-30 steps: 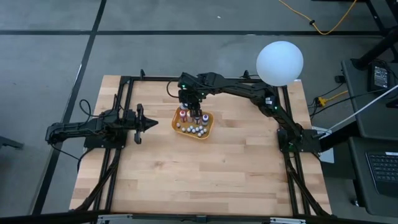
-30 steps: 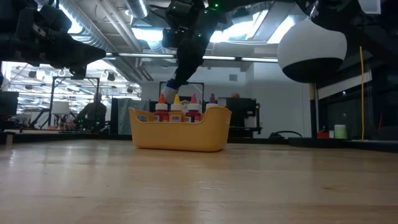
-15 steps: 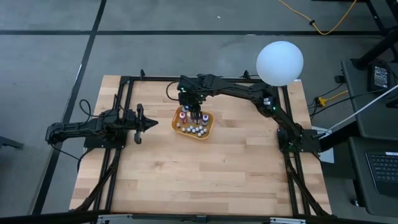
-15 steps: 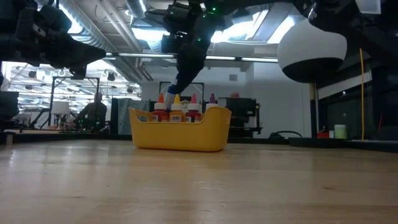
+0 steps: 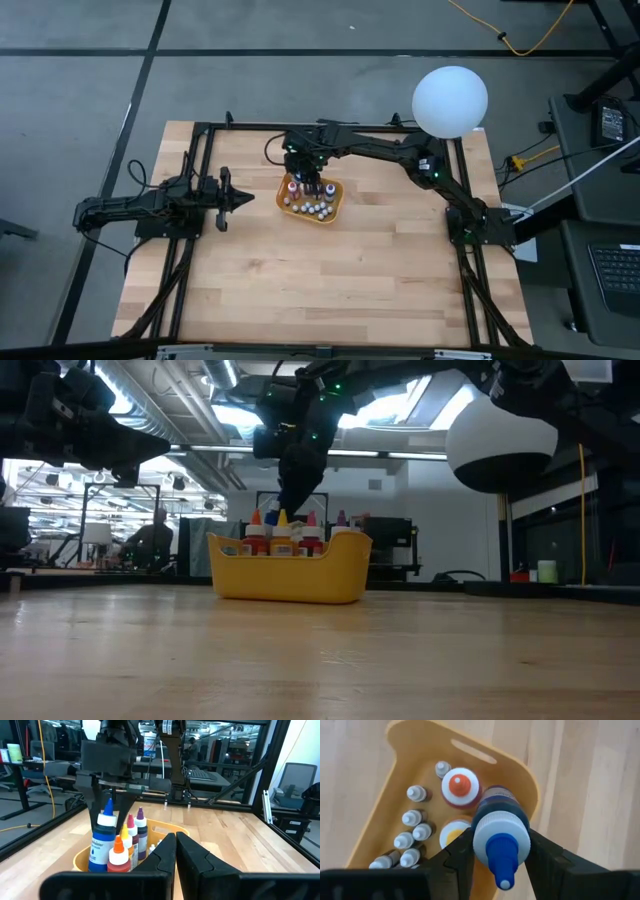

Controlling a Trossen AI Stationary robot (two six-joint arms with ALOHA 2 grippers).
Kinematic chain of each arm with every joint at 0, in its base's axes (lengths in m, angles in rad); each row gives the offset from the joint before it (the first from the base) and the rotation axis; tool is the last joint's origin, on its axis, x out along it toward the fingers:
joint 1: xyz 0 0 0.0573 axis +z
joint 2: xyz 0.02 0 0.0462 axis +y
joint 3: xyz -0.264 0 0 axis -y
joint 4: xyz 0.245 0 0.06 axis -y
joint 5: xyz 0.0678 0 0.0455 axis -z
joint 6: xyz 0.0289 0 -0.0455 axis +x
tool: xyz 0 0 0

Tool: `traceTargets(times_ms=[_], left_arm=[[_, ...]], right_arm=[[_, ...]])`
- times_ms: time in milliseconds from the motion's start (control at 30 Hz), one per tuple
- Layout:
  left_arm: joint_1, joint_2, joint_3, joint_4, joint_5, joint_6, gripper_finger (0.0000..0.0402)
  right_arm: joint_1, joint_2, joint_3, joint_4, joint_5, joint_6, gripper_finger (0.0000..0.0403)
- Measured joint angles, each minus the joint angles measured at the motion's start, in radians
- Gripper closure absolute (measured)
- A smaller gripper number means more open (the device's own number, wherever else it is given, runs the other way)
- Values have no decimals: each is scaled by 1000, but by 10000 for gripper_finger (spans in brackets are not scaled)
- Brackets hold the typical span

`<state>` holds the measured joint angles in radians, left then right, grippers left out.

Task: Pick & Place food coloring
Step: Put the large blue food coloring bottle into the yellow bin

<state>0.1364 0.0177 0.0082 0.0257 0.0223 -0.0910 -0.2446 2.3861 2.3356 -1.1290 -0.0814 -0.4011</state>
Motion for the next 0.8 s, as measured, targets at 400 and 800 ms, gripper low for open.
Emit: traceTargets(times_ms=[400,800], left_arm=[[0,0,0,0,0,0,393],[0,0,0,0,0,0,391]], right_arm=[[-32,3,0,4,-10,-4,253],[-36,3,0,3,-22,-4,253]])
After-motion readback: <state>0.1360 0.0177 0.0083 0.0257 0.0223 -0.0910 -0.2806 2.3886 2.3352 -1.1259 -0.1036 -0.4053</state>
